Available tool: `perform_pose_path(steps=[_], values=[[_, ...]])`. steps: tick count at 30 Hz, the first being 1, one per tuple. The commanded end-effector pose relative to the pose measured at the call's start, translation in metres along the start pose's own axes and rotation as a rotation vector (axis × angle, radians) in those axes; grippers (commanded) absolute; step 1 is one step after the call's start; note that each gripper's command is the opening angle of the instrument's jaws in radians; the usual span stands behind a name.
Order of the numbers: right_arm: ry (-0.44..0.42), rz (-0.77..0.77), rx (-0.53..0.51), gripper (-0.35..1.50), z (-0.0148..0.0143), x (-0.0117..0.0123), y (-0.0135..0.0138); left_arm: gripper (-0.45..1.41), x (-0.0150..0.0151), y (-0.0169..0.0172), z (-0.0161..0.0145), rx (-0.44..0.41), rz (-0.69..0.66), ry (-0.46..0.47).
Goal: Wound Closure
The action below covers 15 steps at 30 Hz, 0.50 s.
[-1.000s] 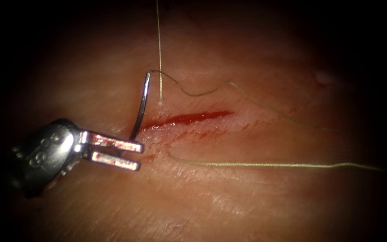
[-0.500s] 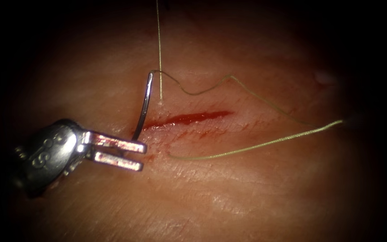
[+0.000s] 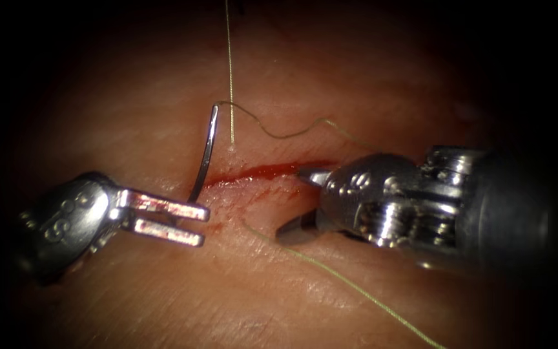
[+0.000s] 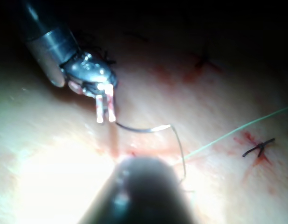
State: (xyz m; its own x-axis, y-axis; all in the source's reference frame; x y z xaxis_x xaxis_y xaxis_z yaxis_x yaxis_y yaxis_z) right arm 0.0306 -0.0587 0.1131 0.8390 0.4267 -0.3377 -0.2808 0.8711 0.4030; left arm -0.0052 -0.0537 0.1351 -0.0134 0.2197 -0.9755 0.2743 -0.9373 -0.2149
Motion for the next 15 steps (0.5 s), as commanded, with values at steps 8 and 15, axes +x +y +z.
perform_pose_path(steps=[8, 15], values=[[-0.075, 0.037, -0.063, 1.31, 0.0066, 0.0004, 0.0001, -0.45, -0.0006, -0.0004, 0.0003, -0.001, 0.001, 0.001], [-0.139, 0.053, -0.072, 1.31, 0.0098, -0.0015, -0.0005, -0.45, -0.0006, -0.0004, 0.0002, -0.002, 0.001, 0.001]])
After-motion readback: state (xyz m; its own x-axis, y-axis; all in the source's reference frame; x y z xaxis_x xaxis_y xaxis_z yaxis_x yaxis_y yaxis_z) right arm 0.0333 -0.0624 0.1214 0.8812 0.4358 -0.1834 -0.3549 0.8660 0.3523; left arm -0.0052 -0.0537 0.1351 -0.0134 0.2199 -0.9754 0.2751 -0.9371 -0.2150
